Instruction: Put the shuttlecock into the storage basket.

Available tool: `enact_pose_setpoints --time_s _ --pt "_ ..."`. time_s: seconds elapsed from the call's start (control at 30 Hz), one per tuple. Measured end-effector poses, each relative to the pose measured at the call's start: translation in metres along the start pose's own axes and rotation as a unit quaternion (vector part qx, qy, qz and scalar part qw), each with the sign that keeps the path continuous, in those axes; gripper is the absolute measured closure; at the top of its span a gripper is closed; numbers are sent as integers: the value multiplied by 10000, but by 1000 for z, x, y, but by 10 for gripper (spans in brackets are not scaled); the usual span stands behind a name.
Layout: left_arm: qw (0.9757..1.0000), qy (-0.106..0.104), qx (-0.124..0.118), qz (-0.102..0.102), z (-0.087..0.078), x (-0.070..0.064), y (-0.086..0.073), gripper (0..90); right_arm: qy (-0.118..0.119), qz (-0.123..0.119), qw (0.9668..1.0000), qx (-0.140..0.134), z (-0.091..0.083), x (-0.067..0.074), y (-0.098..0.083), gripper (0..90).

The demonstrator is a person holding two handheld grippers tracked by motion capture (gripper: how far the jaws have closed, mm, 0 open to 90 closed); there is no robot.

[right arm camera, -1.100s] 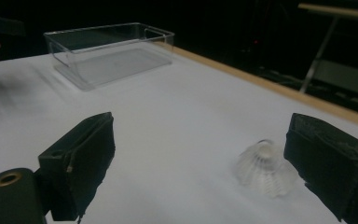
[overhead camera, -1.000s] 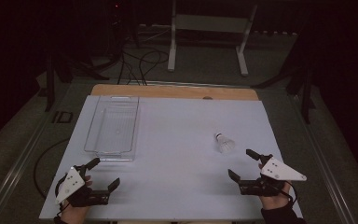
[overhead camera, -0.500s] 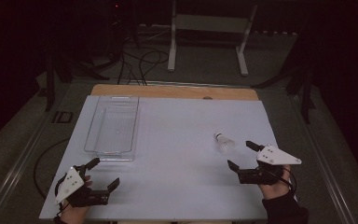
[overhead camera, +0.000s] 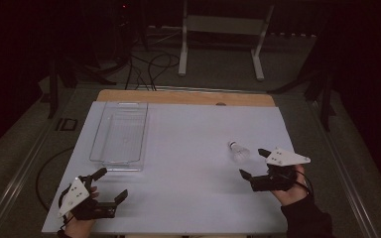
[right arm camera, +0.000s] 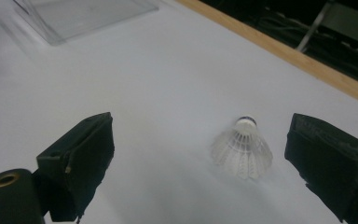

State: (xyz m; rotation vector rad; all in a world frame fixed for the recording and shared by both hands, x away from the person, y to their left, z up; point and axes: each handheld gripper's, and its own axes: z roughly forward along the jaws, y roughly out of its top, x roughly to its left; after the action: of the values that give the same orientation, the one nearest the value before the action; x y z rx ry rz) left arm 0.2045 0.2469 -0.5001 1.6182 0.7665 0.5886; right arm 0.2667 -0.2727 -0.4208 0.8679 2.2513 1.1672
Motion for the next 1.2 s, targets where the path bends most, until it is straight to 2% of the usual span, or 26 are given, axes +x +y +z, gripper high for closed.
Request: enact_pose_setpoints --time_s 0.3,0.33,0.4,0.43,0.6,0.67,0.97,1.2 --pt "10000 -21 -18 -32 0 0 0 5 -27 225 9991 351 7 -7 1 79" --pt "10000 -23 -20 -36 0 0 0 5 65 254 9987 448 9 -9 1 77" --pt "10000 -15 -24 -27 -1 0 0 5 -45 271 9980 573 11 -10 1 77" --pt "10000 -18 -25 -38 -1 0 0 5 48 284 9973 678 12 -11 0 77" --pt "10000 -27 -28 -45 0 0 0 5 -9 317 9955 890 16 -14 -1 77" --pt "10000 -34 -17 -41 0 0 0 5 -37 339 9937 1072 18 -16 -2 77" --pt "10000 -31 -14 -38 0 0 0 5 78 530 9885 1415 25 -22 -4 78" --pt "10000 -36 -20 -48 0 0 0 5 97 727 9815 1771 32 -31 -9 80"
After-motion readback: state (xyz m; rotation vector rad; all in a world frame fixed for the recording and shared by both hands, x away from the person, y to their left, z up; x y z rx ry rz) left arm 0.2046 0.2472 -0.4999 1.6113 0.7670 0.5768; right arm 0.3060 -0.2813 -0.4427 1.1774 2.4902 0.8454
